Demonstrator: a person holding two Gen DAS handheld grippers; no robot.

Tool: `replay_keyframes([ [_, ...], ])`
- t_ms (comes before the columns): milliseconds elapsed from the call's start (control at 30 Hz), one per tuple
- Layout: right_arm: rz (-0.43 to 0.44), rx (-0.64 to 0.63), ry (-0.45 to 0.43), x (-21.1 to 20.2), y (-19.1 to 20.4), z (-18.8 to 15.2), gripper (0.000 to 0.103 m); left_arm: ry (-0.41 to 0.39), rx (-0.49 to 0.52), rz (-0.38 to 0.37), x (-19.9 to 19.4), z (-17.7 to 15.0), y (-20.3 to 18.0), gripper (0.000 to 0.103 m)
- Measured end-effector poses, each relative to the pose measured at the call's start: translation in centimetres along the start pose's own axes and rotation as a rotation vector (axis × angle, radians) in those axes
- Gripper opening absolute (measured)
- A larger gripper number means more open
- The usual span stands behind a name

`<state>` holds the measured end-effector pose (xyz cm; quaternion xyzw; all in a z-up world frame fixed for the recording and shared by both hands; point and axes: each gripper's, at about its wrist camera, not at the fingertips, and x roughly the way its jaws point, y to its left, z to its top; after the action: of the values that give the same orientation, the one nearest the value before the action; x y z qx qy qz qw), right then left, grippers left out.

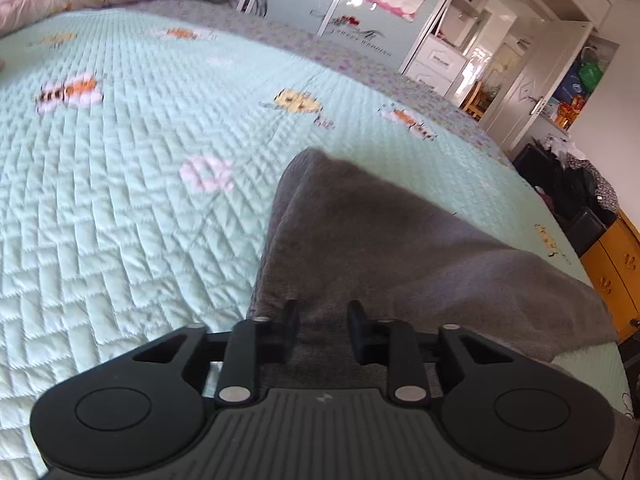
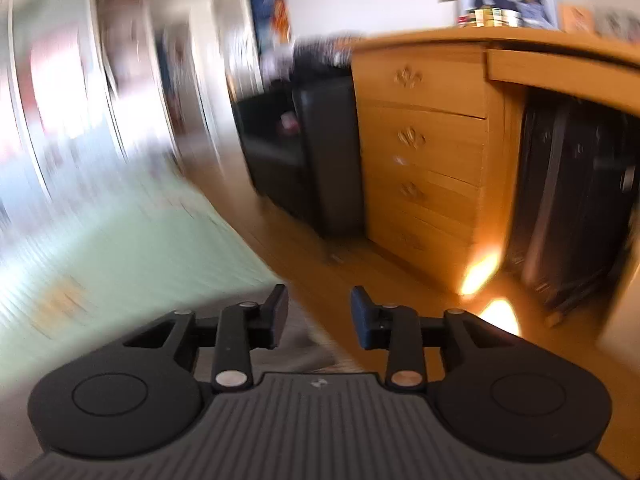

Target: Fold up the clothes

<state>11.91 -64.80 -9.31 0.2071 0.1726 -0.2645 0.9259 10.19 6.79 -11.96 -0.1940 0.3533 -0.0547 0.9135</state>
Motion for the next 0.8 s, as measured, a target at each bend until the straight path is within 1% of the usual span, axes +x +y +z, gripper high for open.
replay_keyframes([
  [33, 0.091, 0.062, -0.002, -1.9, 0.4, -0.6, 0.052, -0.019, 0.002, 0.004, -0.2, 0.6, 0.1, 0.034],
  [67, 0.203, 0.118, 0.021, -3.3, 1.2, -1.5, 0.057, -0.037, 0.004, 0.008, -0.4, 1.3, 0.2, 0.035],
  [100, 0.328, 0.173, 0.060, -4.5, 2.4, -2.7, 0.064, -0.056, 0.006, 0.011, -0.7, 1.9, 0.2, 0.038],
  [133, 0.459, 0.219, 0.107, -5.4, 3.7, -4.1, 0.067, -0.075, 0.008, 0.015, -0.9, 2.6, 0.3, 0.046],
  [167, 0.609, 0.248, 0.173, -6.0, 5.5, -5.7, 0.068, -0.094, 0.010, 0.019, -1.1, 3.2, 0.4, 0.060],
  [200, 0.761, 0.268, 0.246, -6.6, 7.4, -7.5, 0.069, -0.112, 0.012, 0.023, -1.3, 3.9, 0.5, 0.068],
  [233, 0.879, 0.277, 0.315, -6.9, 9.2, -9.6, 0.071, -0.131, 0.014, 0.027, -1.5, 4.5, 0.6, 0.083],
  [267, 0.958, 0.281, 0.381, -7.2, 10.8, -11.8, 0.071, -0.150, 0.016, 0.030, -1.8, 5.1, 0.6, 0.091],
  [300, 1.025, 0.281, 0.443, -7.3, 12.3, -14.0, 0.071, -0.168, 0.018, 0.034, -2.0, 5.8, 0.7, 0.093],
  [333, 1.058, 0.277, 0.495, -7.3, 13.3, -16.0, 0.071, -0.180, 0.021, 0.039, -2.0, 6.4, 0.9, 0.094],
  [367, 1.068, 0.276, 0.535, -7.2, 13.8, -17.7, 0.071, -0.160, 0.030, 0.041, -0.9, 7.0, 1.4, 0.094],
  [400, 1.081, 0.275, 0.562, -7.1, 14.0, -18.7, 0.071, -0.129, 0.030, 0.012, 0.2, 7.6, 2.1, 0.094],
  [433, 1.106, 0.274, 0.568, -7.1, 13.8, -18.8, 0.071, -0.093, 0.017, -0.033, 1.4, 7.9, 2.8, 0.093],
  [467, 1.124, 0.302, 0.562, -6.9, 13.2, -18.6, 0.071, -0.060, 0.009, -0.076, 2.4, 8.2, 3.5, 0.093],
  [500, 1.126, 0.347, 0.555, -6.5, 12.4, -18.5, 0.073, -0.038, 0.016, -0.110, 3.4, 8.3, 3.8, 0.093],
  [533, 1.127, 0.398, 0.559, -6.0, 11.7, -18.6, 0.071, -0.021, 0.025, -0.138, 4.2, 8.4, 4.0, 0.093],
  [600, 1.130, 0.506, 0.595, -4.5, 10.5, -18.9, 0.069, -0.040, 0.059, -0.144, 5.1, 8.5, 4.2, 0.093],
  [633, 1.136, 0.532, 0.599, -3.7, 10.3, -18.6, 0.068, -0.046, 0.074, -0.152, 5.6, 8.6, 4.4, 0.093],
  [667, 1.137, 0.532, 0.599, -3.4, 10.3, -18.3, 0.068, -0.038, 0.079, -0.178, 6.0, 8.8, 4.5, 0.093],
  [733, 1.130, 0.488, 0.593, -3.9, 10.4, -17.9, 0.068, -0.015, 0.083, -0.225, 6.6, 9.0, 4.8, 0.093],
  [800, 1.125, 0.451, 0.590, -4.4, 10.6, -17.8, 0.068, 0.025, 0.122, -0.220, 7.6, 9.1, 4.6, 0.093],
])
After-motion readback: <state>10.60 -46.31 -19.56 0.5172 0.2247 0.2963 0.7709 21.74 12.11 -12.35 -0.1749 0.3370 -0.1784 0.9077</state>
